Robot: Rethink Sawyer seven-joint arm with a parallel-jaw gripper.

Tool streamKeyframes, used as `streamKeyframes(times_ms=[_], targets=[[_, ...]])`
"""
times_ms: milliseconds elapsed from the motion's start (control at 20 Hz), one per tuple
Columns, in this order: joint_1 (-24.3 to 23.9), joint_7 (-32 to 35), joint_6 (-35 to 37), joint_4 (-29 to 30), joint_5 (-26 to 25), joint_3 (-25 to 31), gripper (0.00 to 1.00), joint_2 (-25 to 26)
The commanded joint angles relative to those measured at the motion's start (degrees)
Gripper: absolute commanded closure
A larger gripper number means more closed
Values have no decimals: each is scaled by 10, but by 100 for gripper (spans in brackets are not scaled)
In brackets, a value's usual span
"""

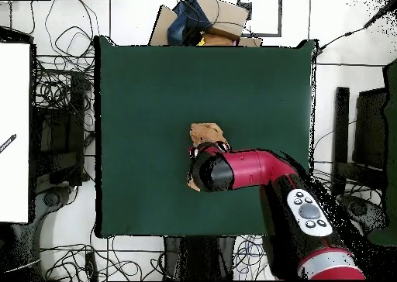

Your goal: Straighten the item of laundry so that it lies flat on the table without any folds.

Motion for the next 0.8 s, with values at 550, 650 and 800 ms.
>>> streamKeyframes(times_ms=[550,650,800], targets=[[-10,-22,-29,-45,-116,28,0,94],[-9,-19,-33,-56,-124,29,0,110],[-5,-12,-36,-66,-130,31,0,122]])
